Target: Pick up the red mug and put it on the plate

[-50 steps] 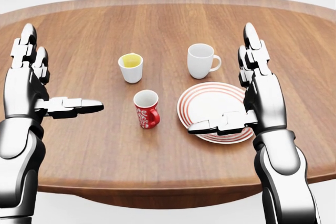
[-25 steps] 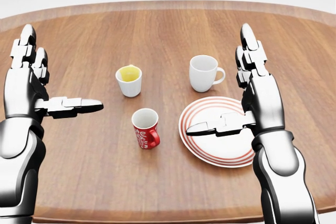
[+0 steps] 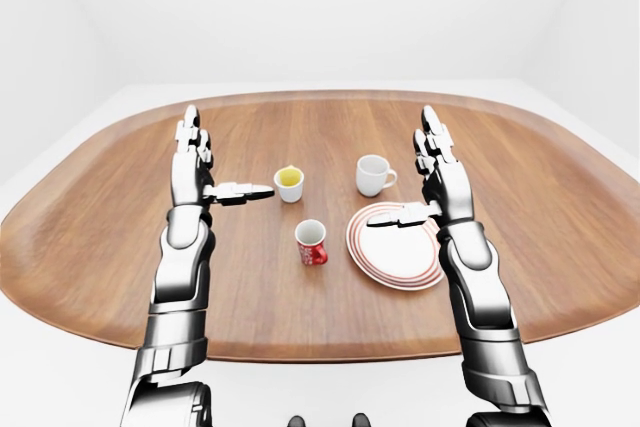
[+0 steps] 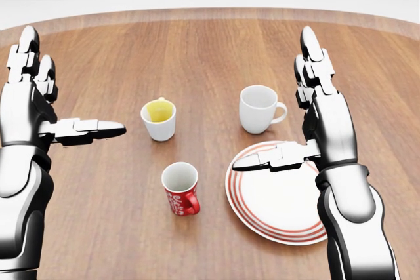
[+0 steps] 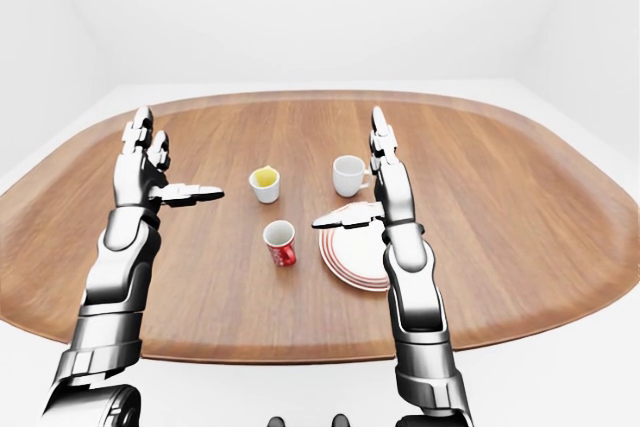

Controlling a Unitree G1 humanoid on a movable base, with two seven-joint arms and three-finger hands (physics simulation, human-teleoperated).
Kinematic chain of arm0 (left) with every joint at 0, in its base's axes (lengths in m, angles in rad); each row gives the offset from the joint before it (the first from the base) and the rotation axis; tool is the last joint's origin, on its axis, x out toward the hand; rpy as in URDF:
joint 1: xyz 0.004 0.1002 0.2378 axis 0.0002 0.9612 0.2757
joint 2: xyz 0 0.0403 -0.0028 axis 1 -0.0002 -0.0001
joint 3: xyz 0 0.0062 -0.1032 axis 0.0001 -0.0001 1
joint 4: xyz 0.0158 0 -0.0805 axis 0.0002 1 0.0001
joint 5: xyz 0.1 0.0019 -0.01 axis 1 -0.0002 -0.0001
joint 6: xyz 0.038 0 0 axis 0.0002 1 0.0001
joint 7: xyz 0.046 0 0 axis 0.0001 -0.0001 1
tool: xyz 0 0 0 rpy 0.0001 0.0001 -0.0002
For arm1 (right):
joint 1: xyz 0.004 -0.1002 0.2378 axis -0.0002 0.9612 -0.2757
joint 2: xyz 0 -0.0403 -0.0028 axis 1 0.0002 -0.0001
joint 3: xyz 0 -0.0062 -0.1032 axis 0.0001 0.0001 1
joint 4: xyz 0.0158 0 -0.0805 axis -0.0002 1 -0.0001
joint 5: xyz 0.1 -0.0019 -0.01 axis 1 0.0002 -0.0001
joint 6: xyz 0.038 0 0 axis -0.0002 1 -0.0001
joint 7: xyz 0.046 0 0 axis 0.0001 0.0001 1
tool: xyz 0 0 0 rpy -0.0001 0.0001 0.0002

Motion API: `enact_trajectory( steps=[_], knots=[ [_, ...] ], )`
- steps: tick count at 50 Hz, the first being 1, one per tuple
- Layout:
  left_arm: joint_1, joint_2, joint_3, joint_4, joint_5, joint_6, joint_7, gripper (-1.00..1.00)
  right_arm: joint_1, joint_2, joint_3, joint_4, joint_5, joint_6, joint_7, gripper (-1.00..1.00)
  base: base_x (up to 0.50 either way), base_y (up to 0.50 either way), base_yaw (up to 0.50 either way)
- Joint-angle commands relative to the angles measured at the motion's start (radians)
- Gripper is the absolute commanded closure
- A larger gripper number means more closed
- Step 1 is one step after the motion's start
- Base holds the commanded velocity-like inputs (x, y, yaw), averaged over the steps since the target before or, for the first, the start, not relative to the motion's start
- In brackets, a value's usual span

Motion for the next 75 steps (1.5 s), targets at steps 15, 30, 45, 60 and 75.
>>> enact_trajectory(
  steps=[15,30,45,60,75],
  knots=[
    [0.008,0.001,0.0,-0.035,0.004,0.0,0.003,-1.0,0.009,-0.003,-0.004,-0.023,-0.01,0.0,0.01,-1.0,0.23,0.0,0.0],
    [0.009,0.003,0.004,-0.038,0.003,0.0,0.003,-1.0,0.007,-0.001,0.001,-0.015,-0.018,0.0,0.013,-1.0,0.24,0.0,0.0],
    [0.013,0.007,0.009,-0.058,0.003,0.0,0.001,-1.0,0.001,-0.002,0.007,-0.014,-0.037,0.0,0.022,-1.0,0.26,0.0,0.0],
    [0.011,0.018,0.018,-0.043,-0.006,0.0,-0.001,-1.0,-0.048,-0.015,0.047,0.039,-0.167,0.0,0.096,-1.0,0.12,0.0,0.0],
    [0.01,0.021,0.02,-0.066,-0.008,0.0,0.0,-1.0,-0.11,0.001,0.089,0.137,-0.337,0.0,0.193,-1.0,0.0,0.0,0.0]
  ],
)
